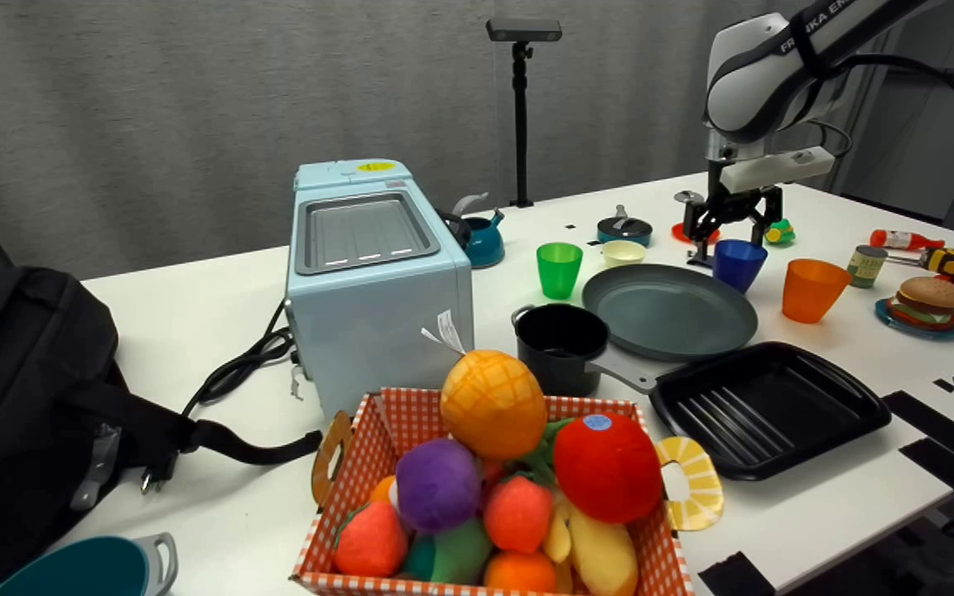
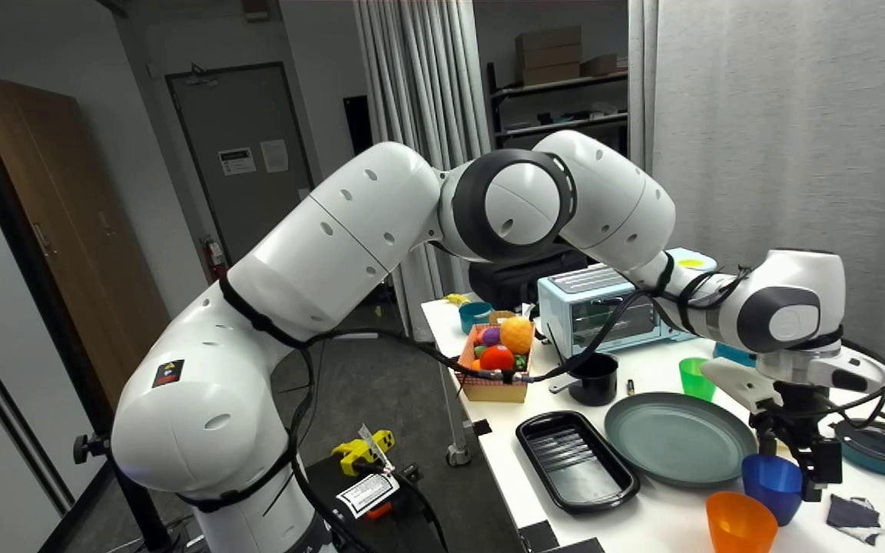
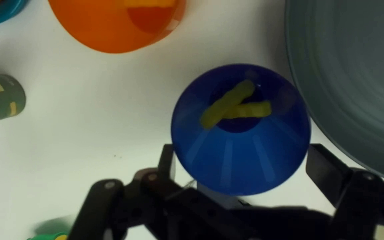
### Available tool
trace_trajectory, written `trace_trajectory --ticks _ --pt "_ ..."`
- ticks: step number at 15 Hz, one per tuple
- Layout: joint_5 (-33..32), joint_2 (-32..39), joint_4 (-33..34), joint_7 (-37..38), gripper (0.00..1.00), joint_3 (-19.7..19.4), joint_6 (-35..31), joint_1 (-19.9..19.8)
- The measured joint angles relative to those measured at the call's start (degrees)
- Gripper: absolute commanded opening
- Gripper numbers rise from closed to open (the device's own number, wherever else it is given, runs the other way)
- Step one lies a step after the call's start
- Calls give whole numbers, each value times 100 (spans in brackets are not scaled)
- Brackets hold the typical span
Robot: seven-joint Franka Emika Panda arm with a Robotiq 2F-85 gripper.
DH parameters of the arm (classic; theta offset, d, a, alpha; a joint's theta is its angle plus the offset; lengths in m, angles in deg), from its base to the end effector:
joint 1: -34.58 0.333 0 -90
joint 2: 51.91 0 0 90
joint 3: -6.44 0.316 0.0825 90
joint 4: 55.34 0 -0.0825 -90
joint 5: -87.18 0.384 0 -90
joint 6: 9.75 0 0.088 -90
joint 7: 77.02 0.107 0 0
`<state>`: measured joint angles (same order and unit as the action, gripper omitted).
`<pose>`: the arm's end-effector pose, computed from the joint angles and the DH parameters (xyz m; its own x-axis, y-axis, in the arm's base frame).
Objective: Pick up the blue and orange cups from the table and pour their contents on the grey plate.
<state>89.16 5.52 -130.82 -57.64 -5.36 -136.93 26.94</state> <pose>0.6969 -0.2104 0.1273 0.8157 -0.5776 -0.0318 -0.5655 -0.8077 0.1671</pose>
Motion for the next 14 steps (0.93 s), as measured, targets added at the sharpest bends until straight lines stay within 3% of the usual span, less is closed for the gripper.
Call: trace_trajectory --ticks 1,2,5,8,14 --pt "0 0 -19 0 89 6 4 1" --pt "0 0 -34 0 71 9 7 1" --pt "0 0 -66 0 55 10 8 1" --pt "0 -12 -64 0 50 10 19 1" --pt "12 -98 -74 0 50 24 44 1"
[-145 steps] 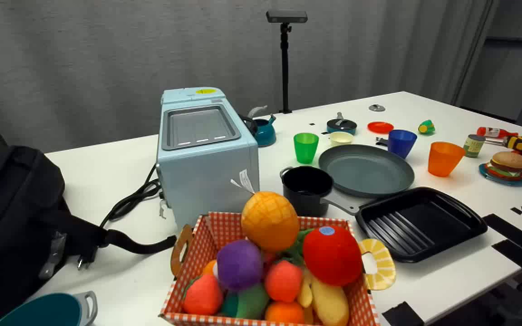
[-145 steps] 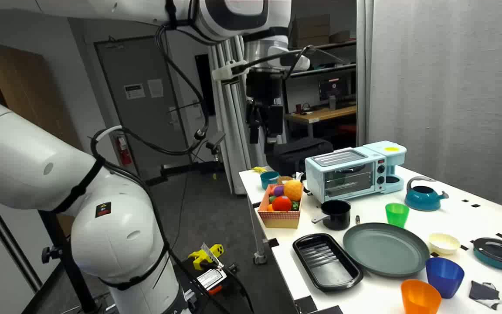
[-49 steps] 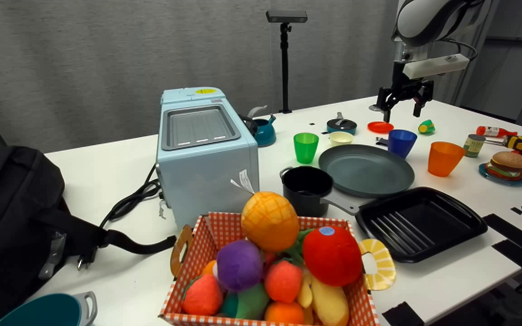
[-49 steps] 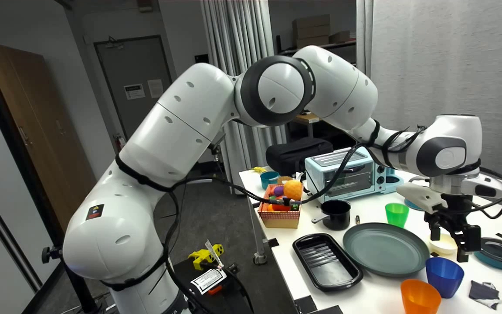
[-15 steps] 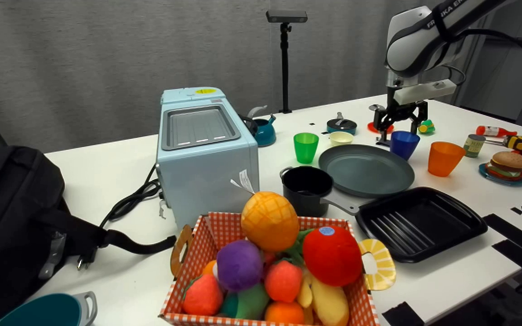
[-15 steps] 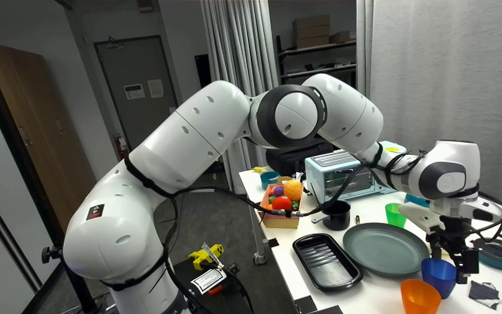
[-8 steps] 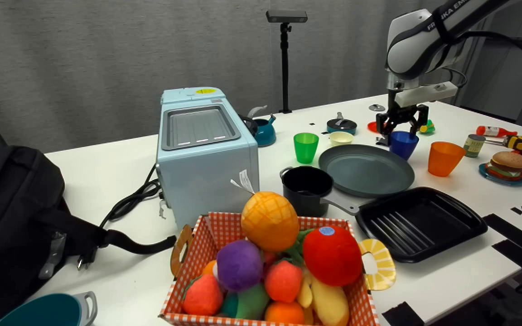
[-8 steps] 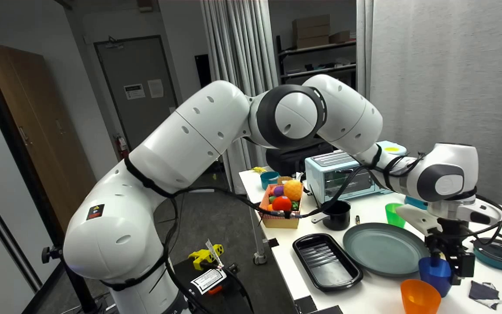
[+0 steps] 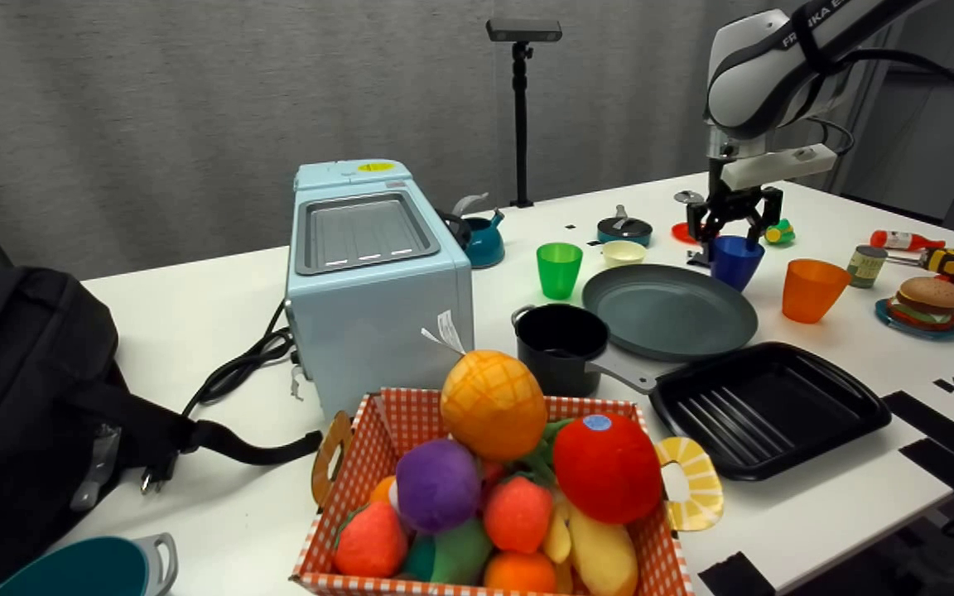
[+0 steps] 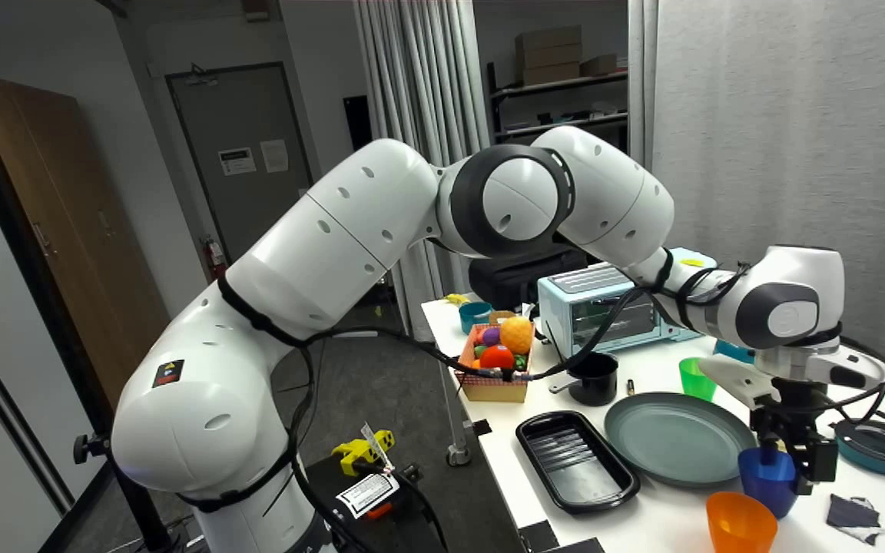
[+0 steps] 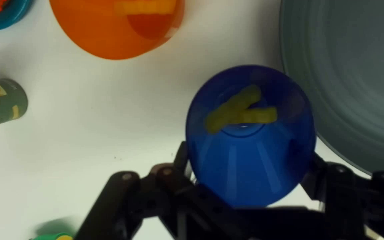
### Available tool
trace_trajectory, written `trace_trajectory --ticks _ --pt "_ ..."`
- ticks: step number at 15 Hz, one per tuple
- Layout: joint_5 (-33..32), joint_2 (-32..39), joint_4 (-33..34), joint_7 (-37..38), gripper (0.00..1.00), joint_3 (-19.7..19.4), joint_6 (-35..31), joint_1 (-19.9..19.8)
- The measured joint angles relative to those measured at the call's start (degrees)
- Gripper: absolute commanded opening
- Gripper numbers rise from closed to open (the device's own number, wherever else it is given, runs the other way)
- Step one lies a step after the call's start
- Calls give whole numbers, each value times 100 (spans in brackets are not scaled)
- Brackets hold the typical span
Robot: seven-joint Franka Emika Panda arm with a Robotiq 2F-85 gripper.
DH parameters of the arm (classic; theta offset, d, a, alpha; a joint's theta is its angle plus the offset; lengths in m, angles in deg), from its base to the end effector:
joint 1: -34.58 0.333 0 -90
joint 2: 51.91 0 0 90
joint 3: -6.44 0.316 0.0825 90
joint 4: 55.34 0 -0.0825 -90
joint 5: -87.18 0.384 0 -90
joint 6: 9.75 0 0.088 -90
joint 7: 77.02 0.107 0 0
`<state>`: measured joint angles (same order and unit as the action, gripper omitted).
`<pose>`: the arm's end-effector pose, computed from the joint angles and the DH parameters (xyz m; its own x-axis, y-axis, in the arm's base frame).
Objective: Pick up the blue and orange cups from the table and pour their contents on the grey plate.
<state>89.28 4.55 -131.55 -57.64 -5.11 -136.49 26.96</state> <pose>0.6960 -0.2079 0.1332 0.8145 -0.5789 -0.0377 -0.5667 -0.8079 0.1617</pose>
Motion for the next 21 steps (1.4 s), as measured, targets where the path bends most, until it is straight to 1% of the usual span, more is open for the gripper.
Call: trace_trajectory --ticks 3,6,9,12,14,16,19,21 --pt "8 -295 -101 -5 50 75 47 21" --pt "3 -770 -361 -33 50 147 46 142" --pt "-55 -1279 -741 -99 50 214 -58 401" --pt "-321 -1735 -1304 -139 50 249 -440 762" --pt "-562 -1998 -1777 -141 50 268 -928 1007" --pt "-819 -2191 -2219 -127 50 266 -1576 1204" --pt "-1212 -2374 -2796 -77 50 175 -2798 1416" --pt "-1413 -2446 -3139 -11 50 -7 -3693 1553"
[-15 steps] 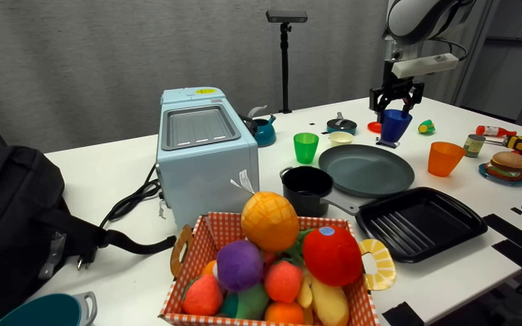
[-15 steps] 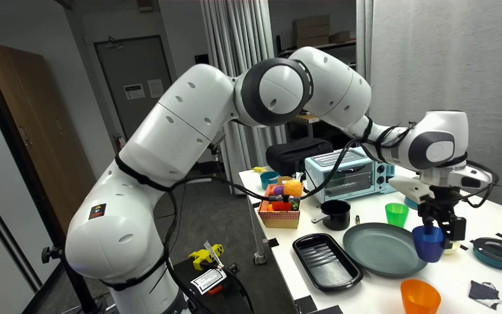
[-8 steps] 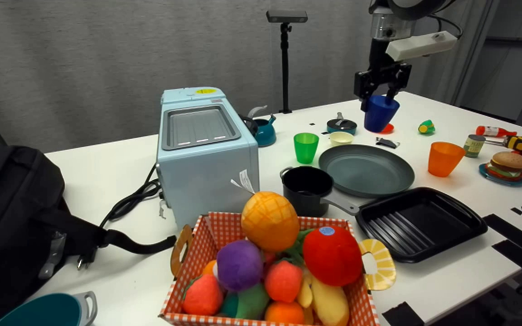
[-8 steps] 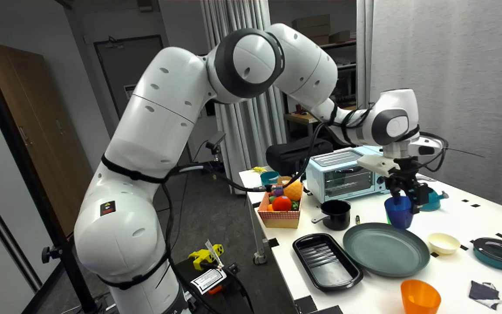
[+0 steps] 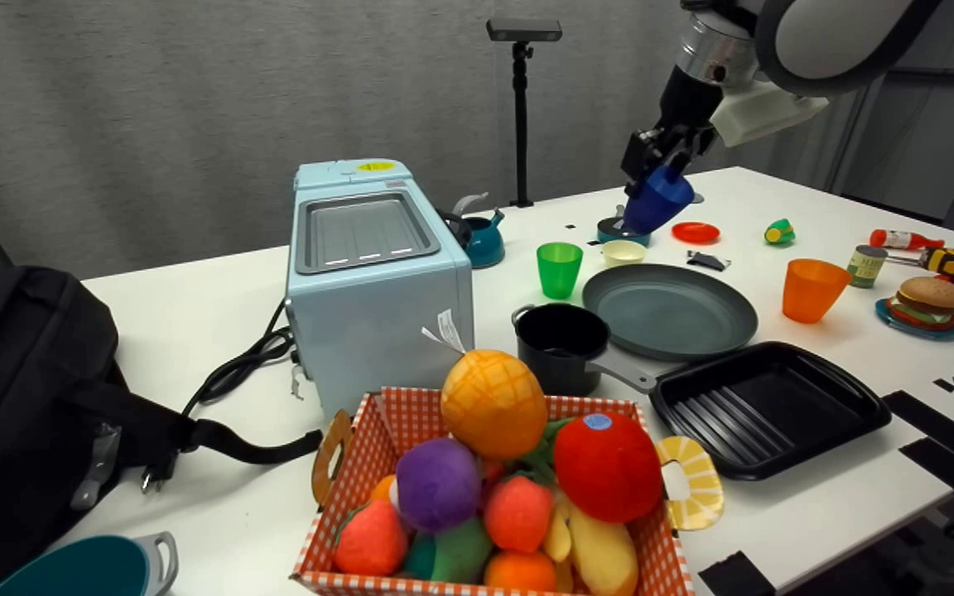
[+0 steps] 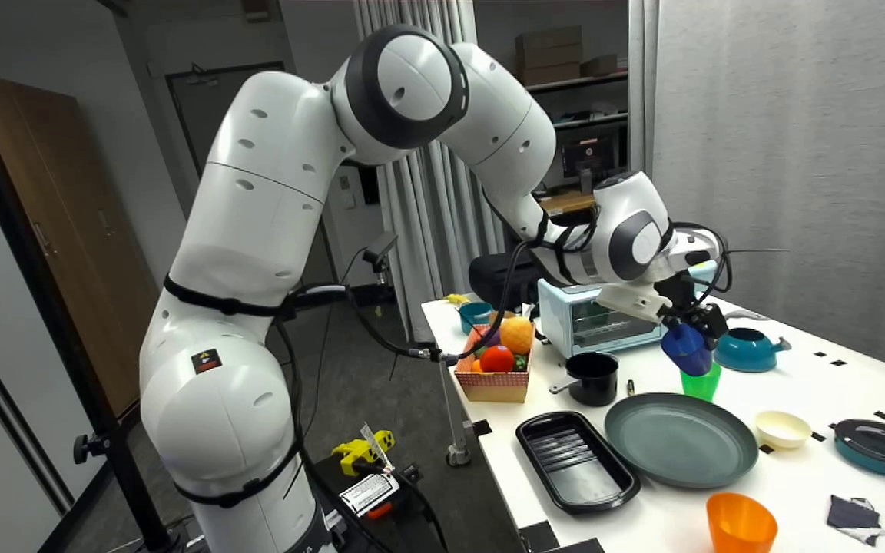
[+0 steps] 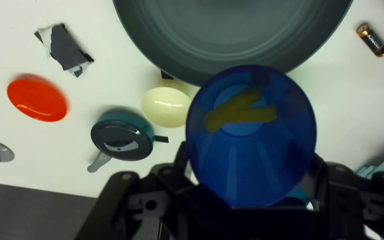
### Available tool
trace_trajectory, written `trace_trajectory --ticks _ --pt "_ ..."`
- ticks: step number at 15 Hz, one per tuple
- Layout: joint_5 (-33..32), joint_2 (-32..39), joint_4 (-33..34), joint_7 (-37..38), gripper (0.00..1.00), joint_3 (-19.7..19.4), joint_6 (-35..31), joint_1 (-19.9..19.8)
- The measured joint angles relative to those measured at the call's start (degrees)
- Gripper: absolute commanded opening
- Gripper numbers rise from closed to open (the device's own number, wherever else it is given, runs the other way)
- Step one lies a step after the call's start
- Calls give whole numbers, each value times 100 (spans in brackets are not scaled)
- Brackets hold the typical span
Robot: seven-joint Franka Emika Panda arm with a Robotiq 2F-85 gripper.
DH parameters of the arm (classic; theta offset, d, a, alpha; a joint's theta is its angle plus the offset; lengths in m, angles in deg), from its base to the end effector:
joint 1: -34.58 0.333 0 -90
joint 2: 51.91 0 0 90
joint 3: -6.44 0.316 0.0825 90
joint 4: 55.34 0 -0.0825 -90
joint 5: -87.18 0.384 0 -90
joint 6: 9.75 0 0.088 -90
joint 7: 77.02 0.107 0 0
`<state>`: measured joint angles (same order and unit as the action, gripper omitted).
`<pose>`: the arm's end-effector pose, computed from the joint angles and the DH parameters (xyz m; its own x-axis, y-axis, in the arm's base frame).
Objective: Pick up the blue and orange cups from the table and pour their contents on the grey plate.
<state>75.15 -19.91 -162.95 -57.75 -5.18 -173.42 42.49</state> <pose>0.6726 -0.0196 0.2611 0.8917 -0.1188 0.4367 -0.1801 -0.9784 0.1017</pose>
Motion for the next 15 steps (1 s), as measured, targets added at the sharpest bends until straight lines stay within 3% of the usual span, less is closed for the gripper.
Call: trace_trajectory --ticks 4,9,13,15 --pt "-109 -91 -656 84 50 -652 -1834 393" --pt "-70 -224 -1425 105 50 -1282 -3629 807" --pt "-39 -338 -1933 105 50 -1384 -4870 891" --pt "349 -469 -2145 -281 50 -893 -5402 542"
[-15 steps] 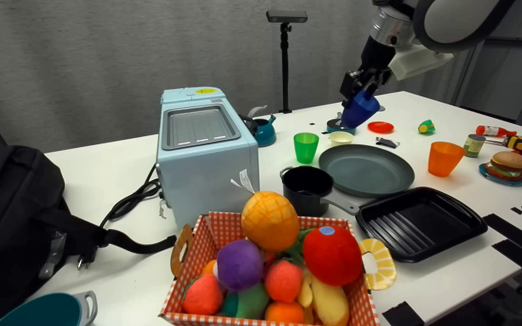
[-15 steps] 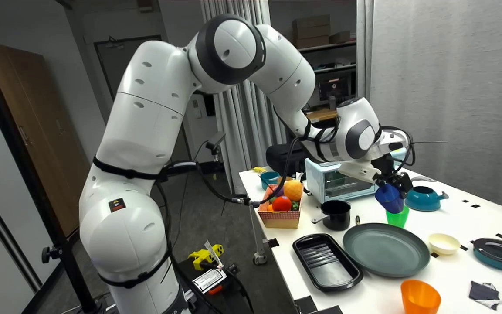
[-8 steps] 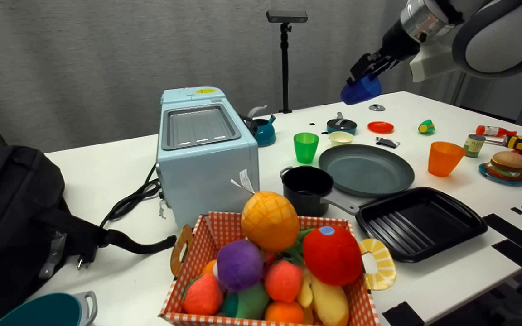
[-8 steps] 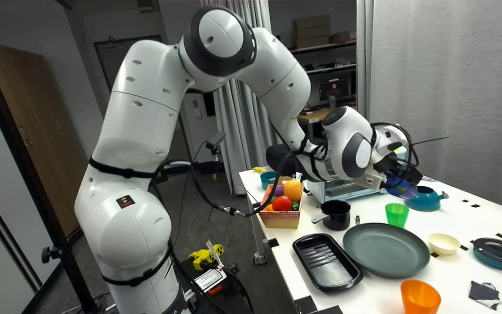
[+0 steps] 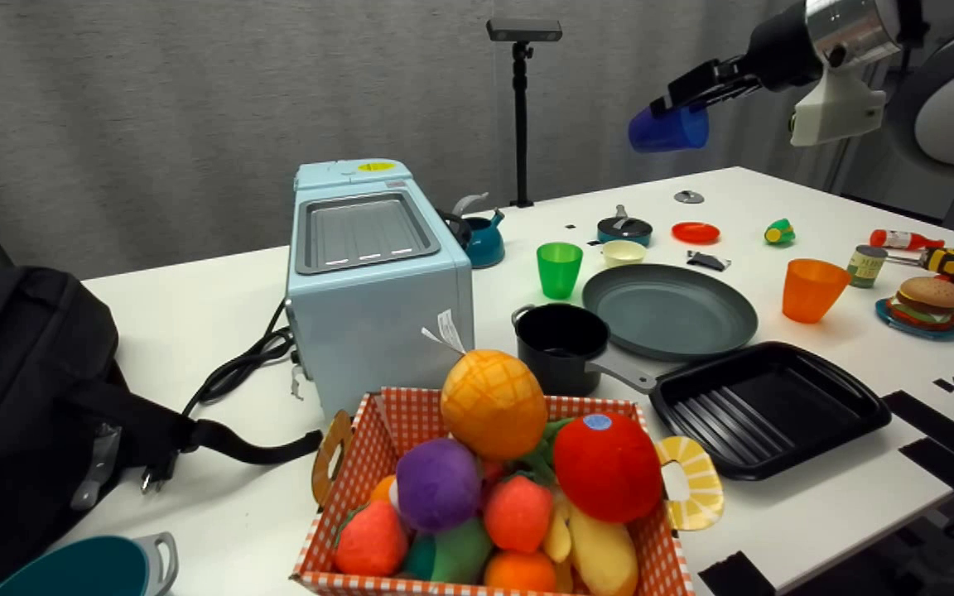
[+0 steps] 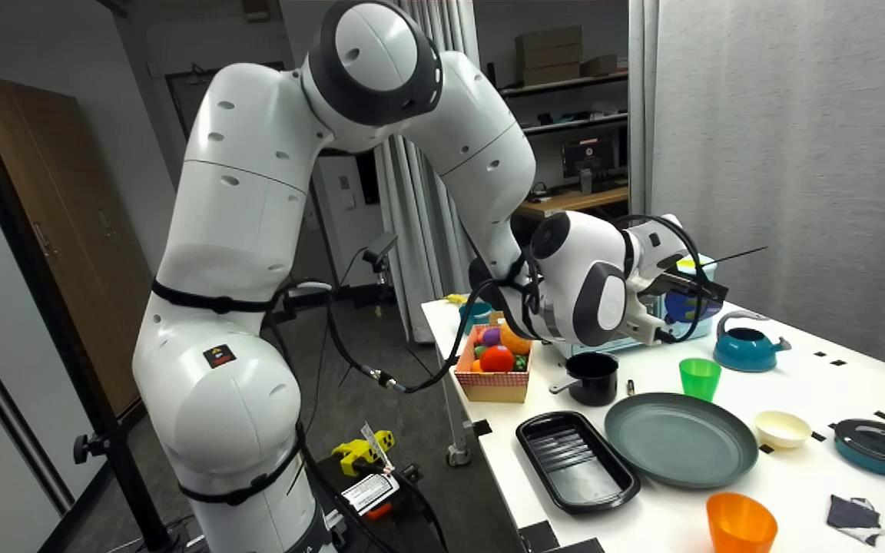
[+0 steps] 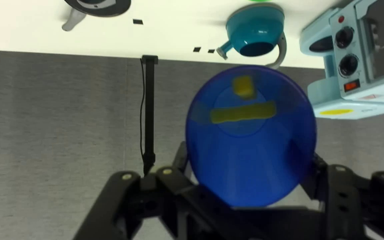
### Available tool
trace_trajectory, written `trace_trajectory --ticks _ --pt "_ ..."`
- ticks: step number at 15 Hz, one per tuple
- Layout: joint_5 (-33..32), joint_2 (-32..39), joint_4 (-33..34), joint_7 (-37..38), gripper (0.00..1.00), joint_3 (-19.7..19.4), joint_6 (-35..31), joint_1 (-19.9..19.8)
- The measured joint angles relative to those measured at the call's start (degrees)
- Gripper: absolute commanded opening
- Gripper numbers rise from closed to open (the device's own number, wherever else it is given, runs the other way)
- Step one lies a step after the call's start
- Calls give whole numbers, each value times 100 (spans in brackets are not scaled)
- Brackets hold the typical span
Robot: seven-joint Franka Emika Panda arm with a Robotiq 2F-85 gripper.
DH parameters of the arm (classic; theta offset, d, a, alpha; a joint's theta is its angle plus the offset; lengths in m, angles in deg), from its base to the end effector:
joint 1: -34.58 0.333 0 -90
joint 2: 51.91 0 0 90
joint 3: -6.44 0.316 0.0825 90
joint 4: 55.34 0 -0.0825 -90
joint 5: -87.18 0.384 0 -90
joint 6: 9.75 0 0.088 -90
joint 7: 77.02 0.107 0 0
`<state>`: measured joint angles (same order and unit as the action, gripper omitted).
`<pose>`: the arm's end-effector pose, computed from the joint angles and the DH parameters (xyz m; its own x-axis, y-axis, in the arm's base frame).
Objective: Pick up the blue and orange cups from the table and pour their contents on the grey plate.
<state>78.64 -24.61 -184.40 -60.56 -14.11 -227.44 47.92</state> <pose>0.5826 -0.0376 0.2951 0.4642 -0.0671 0.8832 -0.0868 -0.9958 -0.0300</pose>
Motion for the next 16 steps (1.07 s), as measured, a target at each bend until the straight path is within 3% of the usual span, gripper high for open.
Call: trace_trajectory --ticks 3,6,10,16 --pt "174 -199 -215 -381 50 807 -679 -640" --pt "154 -277 -306 -499 50 1285 -1209 -1075" --pt "107 -277 -311 -500 50 1581 -1854 -1437" --pt "-141 -276 -194 -500 50 1697 -2442 -1676"
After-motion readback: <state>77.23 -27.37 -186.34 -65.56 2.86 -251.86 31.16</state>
